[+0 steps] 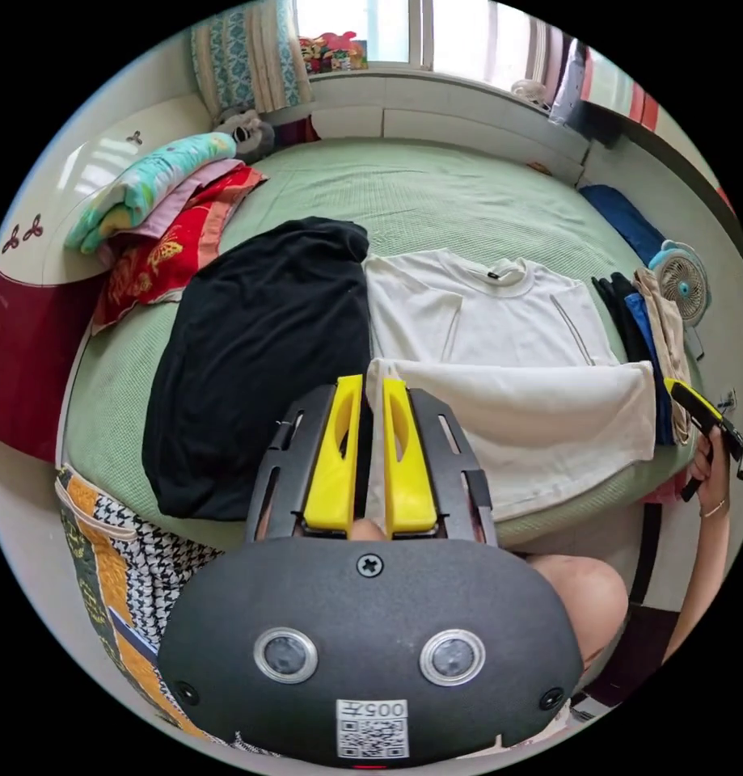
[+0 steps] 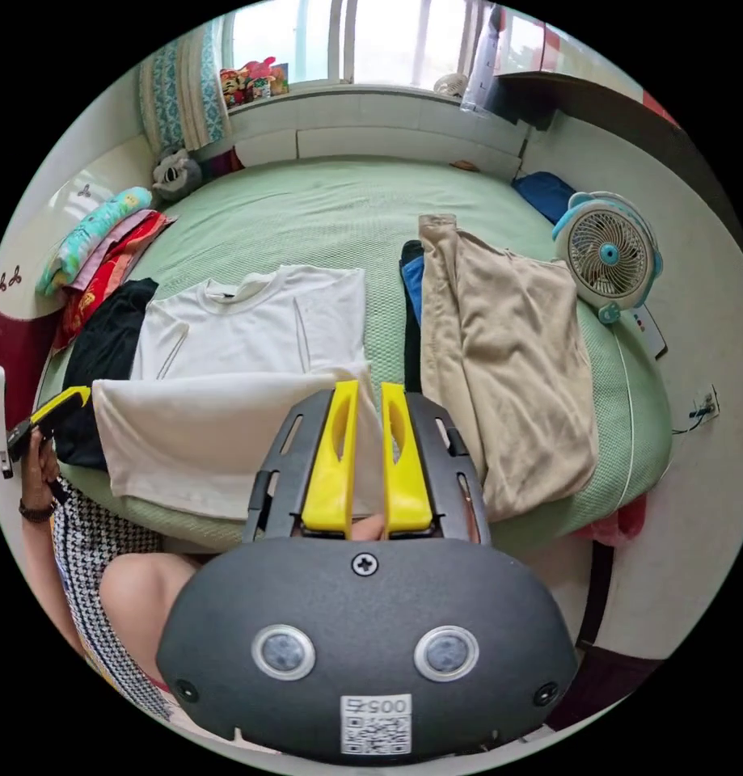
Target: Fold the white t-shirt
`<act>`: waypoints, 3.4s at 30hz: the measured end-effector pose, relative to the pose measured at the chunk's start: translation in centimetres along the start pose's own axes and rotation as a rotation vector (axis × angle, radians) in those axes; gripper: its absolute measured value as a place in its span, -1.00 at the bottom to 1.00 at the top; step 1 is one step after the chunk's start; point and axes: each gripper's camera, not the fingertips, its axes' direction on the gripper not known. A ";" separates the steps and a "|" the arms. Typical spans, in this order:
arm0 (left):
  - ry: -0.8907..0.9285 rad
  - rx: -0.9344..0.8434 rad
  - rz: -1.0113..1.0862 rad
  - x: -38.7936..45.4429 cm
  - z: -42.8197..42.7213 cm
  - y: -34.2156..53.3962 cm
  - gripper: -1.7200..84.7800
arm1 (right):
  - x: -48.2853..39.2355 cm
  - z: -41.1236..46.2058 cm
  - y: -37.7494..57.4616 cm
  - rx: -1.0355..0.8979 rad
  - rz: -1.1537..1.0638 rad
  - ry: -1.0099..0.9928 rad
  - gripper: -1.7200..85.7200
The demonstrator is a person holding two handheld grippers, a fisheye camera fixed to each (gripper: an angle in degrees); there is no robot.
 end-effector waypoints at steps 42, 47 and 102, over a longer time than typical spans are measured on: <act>-0.043 -0.114 -0.016 0.1 1.2 12.1 -0.70 | 6.2 5.3 21.3 -0.043 -0.056 0.015 -0.98; 0.034 -0.130 -0.005 -0.2 -0.8 13.3 -0.84 | 9.2 4.9 21.8 -0.066 0.034 -0.095 -0.99; 0.188 -0.043 0.049 -6.4 -19.2 9.0 -0.86 | 11.1 -14.4 18.6 0.018 0.021 -0.045 -1.00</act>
